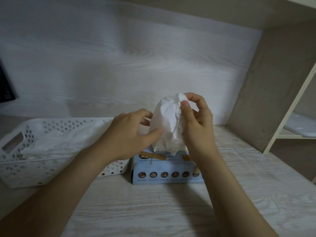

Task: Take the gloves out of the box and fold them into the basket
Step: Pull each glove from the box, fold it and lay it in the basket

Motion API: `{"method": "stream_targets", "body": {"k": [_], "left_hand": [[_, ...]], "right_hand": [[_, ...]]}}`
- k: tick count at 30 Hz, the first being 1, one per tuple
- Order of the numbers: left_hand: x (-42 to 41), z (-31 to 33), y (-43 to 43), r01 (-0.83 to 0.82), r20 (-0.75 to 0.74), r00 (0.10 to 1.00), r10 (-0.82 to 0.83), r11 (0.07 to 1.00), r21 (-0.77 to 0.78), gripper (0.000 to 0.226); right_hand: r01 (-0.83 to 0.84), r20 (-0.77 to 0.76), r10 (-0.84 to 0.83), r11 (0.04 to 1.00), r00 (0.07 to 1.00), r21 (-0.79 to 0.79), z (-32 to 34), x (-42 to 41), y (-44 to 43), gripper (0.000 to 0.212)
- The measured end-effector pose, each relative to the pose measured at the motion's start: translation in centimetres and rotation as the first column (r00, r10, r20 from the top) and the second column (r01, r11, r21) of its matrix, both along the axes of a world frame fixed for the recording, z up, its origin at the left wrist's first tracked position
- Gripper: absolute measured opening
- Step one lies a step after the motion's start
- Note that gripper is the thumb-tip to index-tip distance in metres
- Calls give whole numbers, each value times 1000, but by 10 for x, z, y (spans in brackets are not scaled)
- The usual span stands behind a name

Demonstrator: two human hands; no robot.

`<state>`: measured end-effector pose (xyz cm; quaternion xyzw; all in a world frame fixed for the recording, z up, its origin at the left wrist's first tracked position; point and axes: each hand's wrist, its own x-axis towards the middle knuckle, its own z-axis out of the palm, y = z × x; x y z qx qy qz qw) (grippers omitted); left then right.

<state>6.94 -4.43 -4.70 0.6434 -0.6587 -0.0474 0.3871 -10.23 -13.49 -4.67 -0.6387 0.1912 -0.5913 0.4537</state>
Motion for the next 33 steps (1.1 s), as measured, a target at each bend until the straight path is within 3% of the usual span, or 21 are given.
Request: {"method": "stream_targets", "body": {"k": [6,7,10,16,19,21,24,29,33], "left_hand": [[0,8,4,69,-210,973,-99,987,-148,6],[1,8,4,56,-245,965,-90,988,-145,5],[6,11,4,48,-367,926,-90,992,-120,5],[21,18,10,79,-461,883,-84,996,-30,12],[31,26,16,8,-483,876,-19,1000,-24,12],[37,30,18,-43,-506,862,16,998,-42,14],[52,34,23,-85,-529,848,44,995,-54,14],[90,32,27,-108,-454,886,92,994,-10,11],[114,23,31,-151,-385,910,155,988,39,21]], "right_hand": [[-218,21,217,965,976,146,4,-4,4,56],[-209,16,209,963,978,168,5,-4,4,55],[-122,-65,136,975,988,186,6,-3,4,25],[-147,-226,162,986,961,83,9,12,17,23],[-127,-267,150,987,952,102,16,29,18,33],[-127,-313,159,985,936,121,24,40,19,29],[-92,-438,127,991,890,100,38,59,18,15],[-54,-575,112,992,810,117,51,89,13,15],[-12,-751,31,999,659,31,58,109,11,23]]}}
